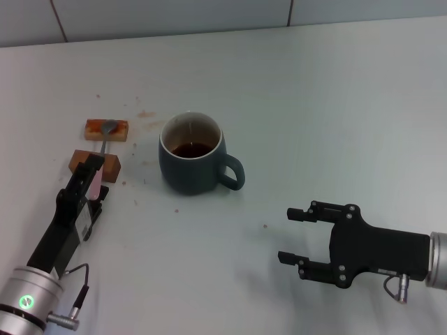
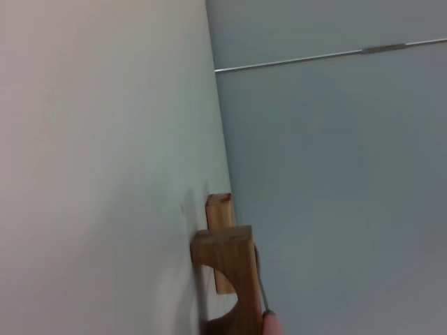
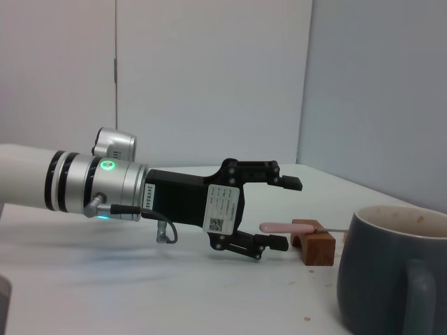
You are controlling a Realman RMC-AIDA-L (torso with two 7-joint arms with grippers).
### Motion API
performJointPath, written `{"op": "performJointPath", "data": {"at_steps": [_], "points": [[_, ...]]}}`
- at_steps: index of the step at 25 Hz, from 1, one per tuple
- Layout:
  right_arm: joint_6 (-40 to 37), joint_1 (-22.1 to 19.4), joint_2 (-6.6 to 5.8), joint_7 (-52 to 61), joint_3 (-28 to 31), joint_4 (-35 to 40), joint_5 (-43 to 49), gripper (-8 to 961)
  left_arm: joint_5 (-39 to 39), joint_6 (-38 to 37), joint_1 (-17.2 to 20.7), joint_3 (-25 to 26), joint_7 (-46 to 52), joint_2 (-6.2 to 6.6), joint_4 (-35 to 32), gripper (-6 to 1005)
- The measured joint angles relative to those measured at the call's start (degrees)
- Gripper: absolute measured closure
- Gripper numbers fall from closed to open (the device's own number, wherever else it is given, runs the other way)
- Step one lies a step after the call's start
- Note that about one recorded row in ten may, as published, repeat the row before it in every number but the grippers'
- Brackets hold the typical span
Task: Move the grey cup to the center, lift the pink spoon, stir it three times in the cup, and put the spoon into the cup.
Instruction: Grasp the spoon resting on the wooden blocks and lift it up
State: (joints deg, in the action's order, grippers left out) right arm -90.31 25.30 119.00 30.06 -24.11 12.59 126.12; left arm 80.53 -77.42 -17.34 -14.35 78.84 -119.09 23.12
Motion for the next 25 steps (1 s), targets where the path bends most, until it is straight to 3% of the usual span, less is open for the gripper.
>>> {"op": "performJointPath", "data": {"at_steps": [25], "points": [[-0.27,0.37,0.00,0.18,0.05,0.07,-0.09,286,0.25,3.32,-1.64,1.57,0.09,0.00,-0.61,293]]}}
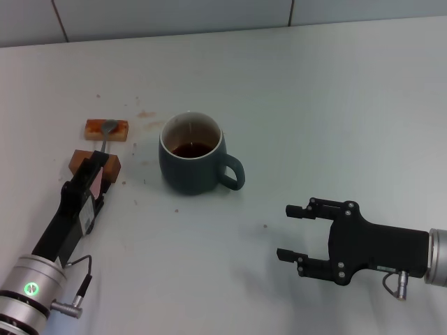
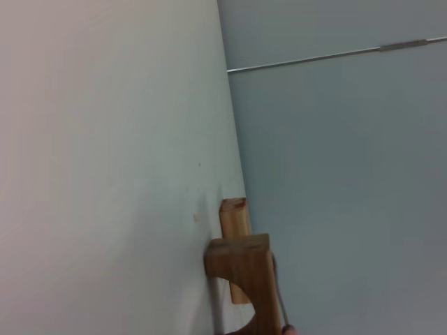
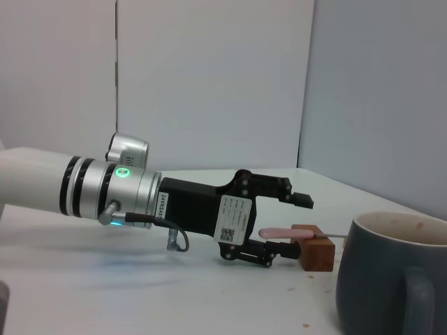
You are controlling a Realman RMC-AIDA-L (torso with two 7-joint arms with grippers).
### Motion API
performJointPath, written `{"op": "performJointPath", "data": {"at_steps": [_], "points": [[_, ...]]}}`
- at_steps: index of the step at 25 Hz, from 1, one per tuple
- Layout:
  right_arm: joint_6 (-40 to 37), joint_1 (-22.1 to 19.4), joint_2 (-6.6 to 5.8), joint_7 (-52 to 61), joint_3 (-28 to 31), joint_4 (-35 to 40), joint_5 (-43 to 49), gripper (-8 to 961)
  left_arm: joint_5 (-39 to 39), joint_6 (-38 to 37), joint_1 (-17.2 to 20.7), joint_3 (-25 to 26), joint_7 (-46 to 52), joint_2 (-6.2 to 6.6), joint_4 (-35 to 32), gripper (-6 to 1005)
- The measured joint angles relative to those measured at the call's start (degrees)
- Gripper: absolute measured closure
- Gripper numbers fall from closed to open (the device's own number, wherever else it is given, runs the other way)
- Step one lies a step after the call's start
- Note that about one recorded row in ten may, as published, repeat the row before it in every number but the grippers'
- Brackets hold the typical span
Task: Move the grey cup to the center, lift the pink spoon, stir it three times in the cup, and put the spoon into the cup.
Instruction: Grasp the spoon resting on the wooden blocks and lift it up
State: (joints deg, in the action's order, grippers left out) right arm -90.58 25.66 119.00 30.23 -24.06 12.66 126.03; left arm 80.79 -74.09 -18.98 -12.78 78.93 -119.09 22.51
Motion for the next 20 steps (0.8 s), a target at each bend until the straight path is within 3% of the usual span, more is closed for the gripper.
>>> {"op": "performJointPath", "data": {"at_steps": [20], "points": [[0.20,0.61,0.00,0.00,-0.02,-0.32,0.00,287,0.16,1.61,-0.16,0.48,0.92,0.13,-0.17,530]]}}
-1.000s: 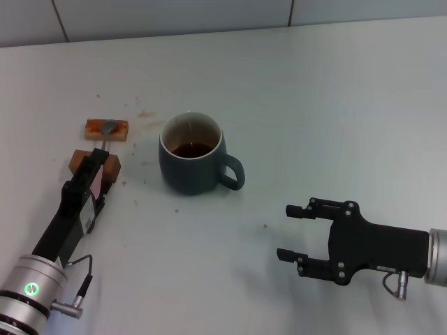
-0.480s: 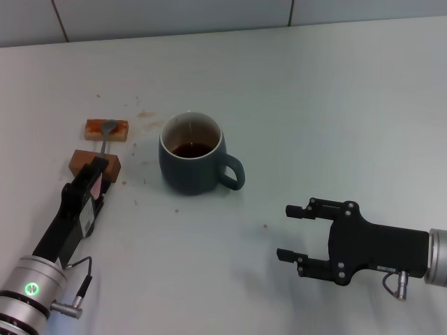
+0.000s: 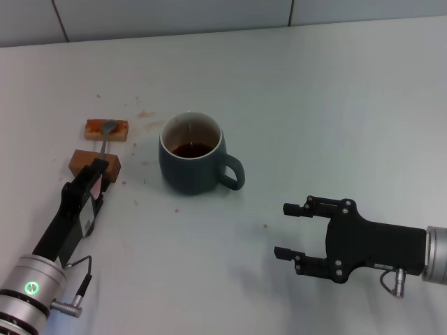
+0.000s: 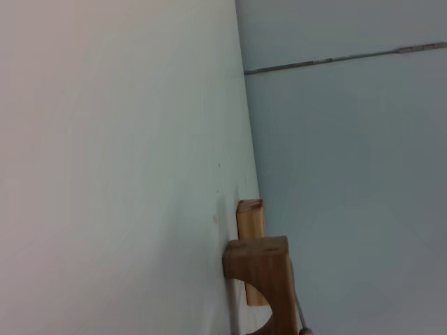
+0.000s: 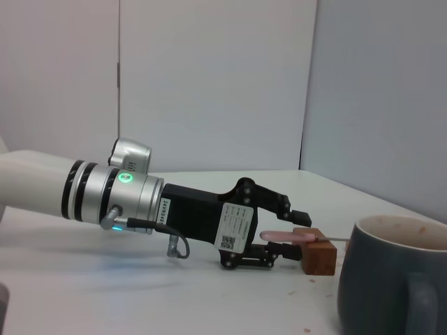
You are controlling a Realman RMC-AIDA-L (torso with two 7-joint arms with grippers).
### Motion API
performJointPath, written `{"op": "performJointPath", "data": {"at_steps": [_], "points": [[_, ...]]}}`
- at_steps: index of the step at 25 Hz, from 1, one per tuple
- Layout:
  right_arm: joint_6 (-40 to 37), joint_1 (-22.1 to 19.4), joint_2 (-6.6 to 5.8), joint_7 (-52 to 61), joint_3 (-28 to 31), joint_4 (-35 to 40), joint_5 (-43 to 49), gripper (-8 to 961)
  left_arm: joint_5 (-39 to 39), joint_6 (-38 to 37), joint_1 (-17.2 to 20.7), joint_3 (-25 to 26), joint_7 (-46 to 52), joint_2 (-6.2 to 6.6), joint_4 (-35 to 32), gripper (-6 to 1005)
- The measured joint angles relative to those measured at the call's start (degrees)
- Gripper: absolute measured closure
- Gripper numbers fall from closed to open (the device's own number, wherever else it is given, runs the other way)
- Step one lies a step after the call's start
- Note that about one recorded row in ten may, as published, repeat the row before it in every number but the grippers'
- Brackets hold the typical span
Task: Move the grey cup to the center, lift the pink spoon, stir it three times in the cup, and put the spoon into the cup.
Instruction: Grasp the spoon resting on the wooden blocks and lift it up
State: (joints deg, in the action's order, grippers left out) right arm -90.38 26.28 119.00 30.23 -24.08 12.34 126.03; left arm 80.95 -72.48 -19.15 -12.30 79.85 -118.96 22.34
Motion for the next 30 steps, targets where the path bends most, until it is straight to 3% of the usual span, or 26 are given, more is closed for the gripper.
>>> {"op": "performJointPath", "data": {"at_steps": [10,30], "points": [[-0.03,0.00,0.00,0.00,0.00,-0.03,0.00,287,0.00,0.06,-0.19,0.00,0.04,0.05,-0.10,627],[-0.10,0.56,0.00,0.71,0.00,0.32,0.00,287,0.00,0.88,-0.52,0.00,0.40,0.04,-0.19,720]]}}
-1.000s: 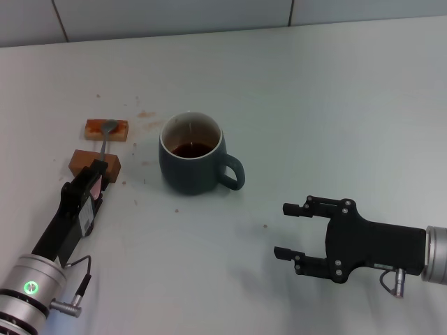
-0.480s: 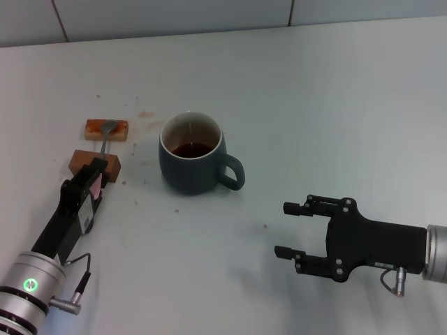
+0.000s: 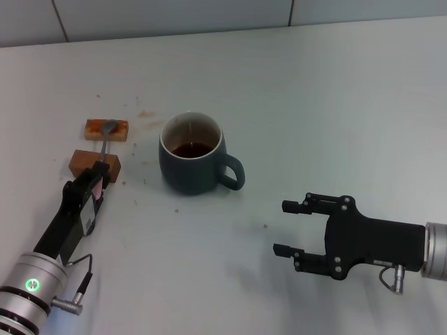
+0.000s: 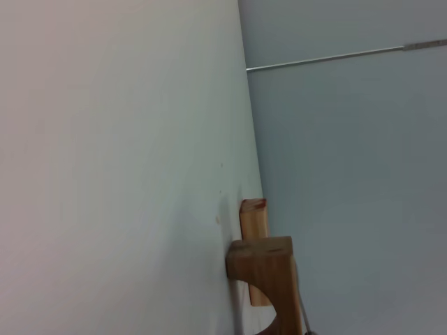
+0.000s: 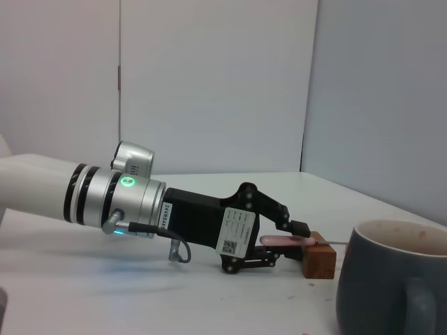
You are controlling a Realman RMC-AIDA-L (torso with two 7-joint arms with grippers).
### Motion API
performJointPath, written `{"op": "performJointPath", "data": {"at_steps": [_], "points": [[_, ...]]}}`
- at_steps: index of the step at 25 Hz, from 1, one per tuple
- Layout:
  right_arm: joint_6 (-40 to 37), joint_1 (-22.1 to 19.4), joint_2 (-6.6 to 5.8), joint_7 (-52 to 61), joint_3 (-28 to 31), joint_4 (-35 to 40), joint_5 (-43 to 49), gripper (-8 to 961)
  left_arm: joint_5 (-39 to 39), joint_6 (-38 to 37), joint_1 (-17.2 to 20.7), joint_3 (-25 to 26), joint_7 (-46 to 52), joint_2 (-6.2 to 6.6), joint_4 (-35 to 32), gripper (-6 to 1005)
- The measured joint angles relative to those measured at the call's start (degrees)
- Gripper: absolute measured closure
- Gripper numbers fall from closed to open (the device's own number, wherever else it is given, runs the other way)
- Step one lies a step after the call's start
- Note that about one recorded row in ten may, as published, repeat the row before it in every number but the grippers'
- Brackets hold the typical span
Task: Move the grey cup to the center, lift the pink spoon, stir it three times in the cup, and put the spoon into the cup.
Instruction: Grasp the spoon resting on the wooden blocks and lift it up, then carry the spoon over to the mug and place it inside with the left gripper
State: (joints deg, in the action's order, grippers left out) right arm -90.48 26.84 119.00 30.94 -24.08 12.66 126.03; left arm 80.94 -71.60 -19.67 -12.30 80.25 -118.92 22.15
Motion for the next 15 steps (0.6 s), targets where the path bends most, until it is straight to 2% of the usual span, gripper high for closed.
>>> {"op": "performJointPath", "data": {"at_steps": [3,8,10,15], "points": [[0.06,0.06,0.00,0.00,0.00,0.00,0.00,287,-0.02,0.03,-0.02,0.00,0.00,0.00,0.00,728],[0.21,0.12,0.00,0.00,0.00,-0.01,0.00,286,-0.04,0.14,-0.21,0.00,-0.22,0.00,-0.02,796],[0.26,0.19,0.00,0.00,0.00,-0.01,0.00,286,-0.03,0.15,-0.24,0.00,-0.24,-0.01,-0.33,866],[0.43,0.24,0.00,0.00,0.00,-0.09,0.00,286,0.15,-2.37,-0.55,0.00,-0.86,-0.06,-1.25,865]]}}
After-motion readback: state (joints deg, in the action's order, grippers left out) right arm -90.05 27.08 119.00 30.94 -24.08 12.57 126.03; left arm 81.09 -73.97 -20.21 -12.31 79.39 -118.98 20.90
